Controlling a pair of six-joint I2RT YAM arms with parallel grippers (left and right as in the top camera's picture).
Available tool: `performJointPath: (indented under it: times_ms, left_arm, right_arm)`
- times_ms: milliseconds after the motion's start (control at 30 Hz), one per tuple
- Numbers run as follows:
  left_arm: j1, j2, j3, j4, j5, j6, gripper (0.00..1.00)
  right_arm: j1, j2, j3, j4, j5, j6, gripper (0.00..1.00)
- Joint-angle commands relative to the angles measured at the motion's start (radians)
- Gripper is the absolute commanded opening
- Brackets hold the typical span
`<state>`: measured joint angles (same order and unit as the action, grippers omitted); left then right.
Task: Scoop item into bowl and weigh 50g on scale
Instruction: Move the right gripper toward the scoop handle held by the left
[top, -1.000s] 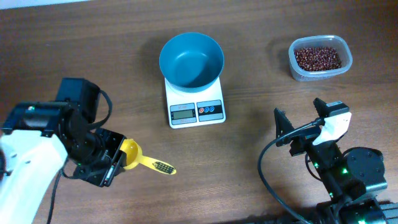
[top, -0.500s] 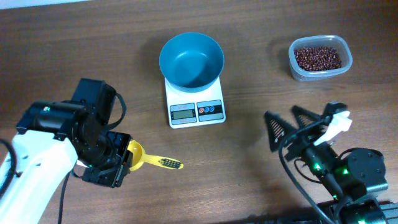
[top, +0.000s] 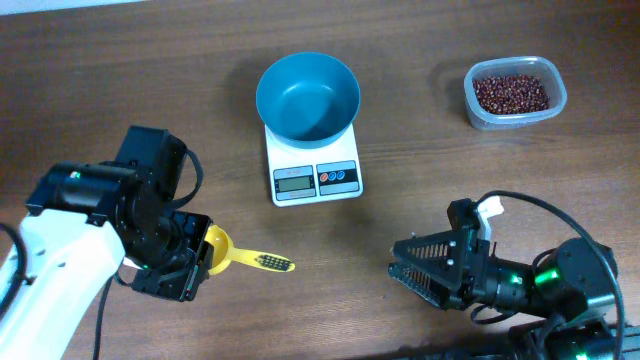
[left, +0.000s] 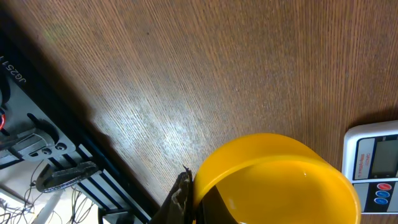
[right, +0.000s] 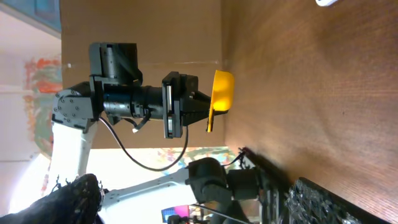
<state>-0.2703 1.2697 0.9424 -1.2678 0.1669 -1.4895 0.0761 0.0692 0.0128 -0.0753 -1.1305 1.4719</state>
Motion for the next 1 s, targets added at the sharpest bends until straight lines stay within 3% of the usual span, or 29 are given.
performJointPath:
  times_ms: [0,67,133,400,533,633,767,967]
  left_arm:
    - [-0.005,-0.012,-0.009,-0.002,-0.018,-0.021,0.0]
    - [-0.005,-0.012,-0.009,-0.002,-0.018,-0.021,0.0]
    - [-0.005,-0.012,-0.009,0.0,-0.018,-0.021,0.0]
    - [-0.005,-0.012,-0.009,0.011,-0.018,-0.021,0.0]
    - [-0.005,-0.012,-0.009,0.042,-0.017,-0.021,0.0]
    - [-0.005,-0.012,-0.009,0.074,-0.008,-0.021,0.0]
    - [-0.005,-0.012,-0.009,0.089,0.002,-0.053,0.0]
    - [-0.011,-0.012,-0.009,0.094,0.082,-0.097,0.0]
  right_arm:
    - [0.008,-0.003,-0.007,0.0,0.085,0.032,0.99]
    - [0.008,-0.003,-0.007,0.001,0.109,-0.016,0.99]
    - [0.008,0.001,-0.007,-0.024,0.148,-0.265,0.99]
    - [0.009,0.255,0.018,-0.011,0.177,-0.32,0.99]
    - [0.016,0.427,0.101,-0.011,0.024,-0.315,0.99]
    - [0.083,0.493,0.14,-0.01,-0.01,-0.307,0.99]
    - [0.272,0.513,0.152,0.066,0.097,-0.278,0.99]
    - [0.527,0.513,0.152,0.254,0.501,-0.262,0.99]
